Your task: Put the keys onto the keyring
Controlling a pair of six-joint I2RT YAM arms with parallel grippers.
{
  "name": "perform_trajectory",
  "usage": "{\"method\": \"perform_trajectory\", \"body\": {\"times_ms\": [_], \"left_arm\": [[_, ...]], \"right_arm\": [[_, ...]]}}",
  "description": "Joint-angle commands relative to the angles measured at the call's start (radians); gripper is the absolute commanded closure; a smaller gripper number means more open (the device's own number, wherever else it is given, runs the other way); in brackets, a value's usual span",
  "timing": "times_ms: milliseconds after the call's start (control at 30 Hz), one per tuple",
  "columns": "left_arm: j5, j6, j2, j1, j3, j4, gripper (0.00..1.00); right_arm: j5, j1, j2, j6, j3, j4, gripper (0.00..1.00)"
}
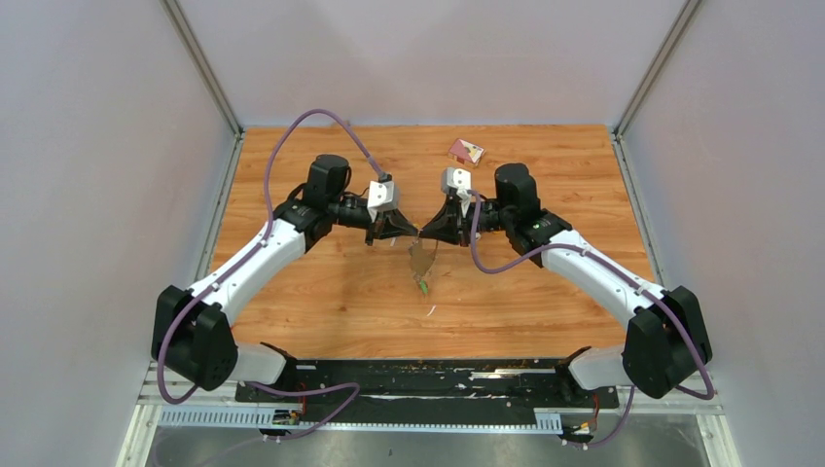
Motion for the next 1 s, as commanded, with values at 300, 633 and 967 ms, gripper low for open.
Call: {"method": "perform_trajectory", "body": {"times_ms": [300,633,967], "left_arm": [[-0.229,0.029,-0.097,-0.062,0.102,-0.233,1.0],[-0.339,-0.014,-0.099,-0.112,0.12,-0.267,1.0],[-0.367,-0.073,-0.083,-0.123,0.111,-0.212,1.0]], "right_arm": [[0.032,0.005,-0.014,-0.126,0.048,-0.068,0.72],[-0.06,0.008,-0.022,-0.113,0.066,-0.089,0.65],[-0.108,0.011,0.011,-0.074,0.057,-0.062,0.69]]}}
